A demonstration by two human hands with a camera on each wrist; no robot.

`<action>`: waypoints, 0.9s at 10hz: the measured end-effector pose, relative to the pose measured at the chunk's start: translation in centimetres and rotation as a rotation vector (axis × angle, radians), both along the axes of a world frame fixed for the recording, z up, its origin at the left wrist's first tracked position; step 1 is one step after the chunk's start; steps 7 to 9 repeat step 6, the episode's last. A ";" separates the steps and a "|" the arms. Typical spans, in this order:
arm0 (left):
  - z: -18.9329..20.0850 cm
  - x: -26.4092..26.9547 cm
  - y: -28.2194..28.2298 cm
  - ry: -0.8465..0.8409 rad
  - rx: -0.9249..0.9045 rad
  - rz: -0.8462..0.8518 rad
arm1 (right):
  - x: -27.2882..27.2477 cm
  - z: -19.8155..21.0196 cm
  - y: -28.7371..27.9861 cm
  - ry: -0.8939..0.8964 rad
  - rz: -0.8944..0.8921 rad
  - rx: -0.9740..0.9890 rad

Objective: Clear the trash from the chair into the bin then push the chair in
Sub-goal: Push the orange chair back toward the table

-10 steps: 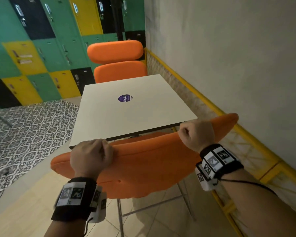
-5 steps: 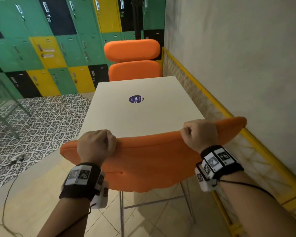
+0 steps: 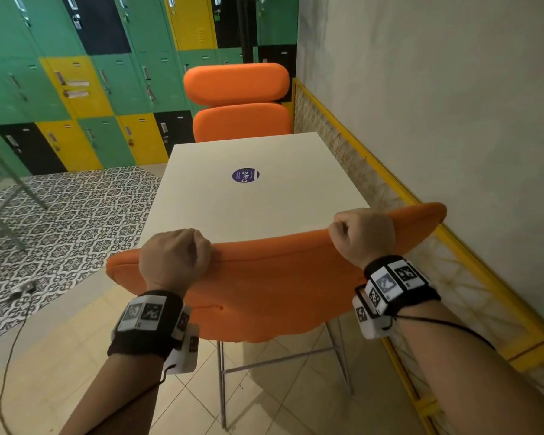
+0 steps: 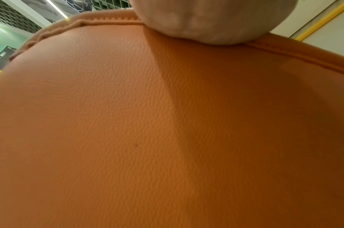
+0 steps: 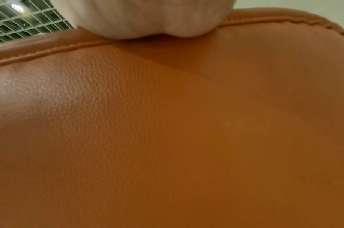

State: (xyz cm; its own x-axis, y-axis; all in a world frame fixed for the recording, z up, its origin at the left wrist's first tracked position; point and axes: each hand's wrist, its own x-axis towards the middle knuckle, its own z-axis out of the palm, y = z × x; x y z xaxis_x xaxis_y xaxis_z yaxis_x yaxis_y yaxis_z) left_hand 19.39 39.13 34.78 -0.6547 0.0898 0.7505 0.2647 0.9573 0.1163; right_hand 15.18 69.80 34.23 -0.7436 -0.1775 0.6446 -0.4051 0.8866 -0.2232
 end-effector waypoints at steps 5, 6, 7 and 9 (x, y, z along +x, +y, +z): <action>-1.0 0.1 -2.7 -0.157 -0.077 -0.423 | 4.6 -2.9 -5.2 0.037 -0.346 -0.246; -1.9 0.9 -3.9 -0.074 -0.127 -0.579 | 9.2 -5.6 -7.7 -0.187 -0.400 -0.321; -1.9 0.9 -3.9 -0.074 -0.127 -0.579 | 9.2 -5.6 -7.7 -0.187 -0.400 -0.321; -1.9 0.9 -3.9 -0.074 -0.127 -0.579 | 9.2 -5.6 -7.7 -0.187 -0.400 -0.321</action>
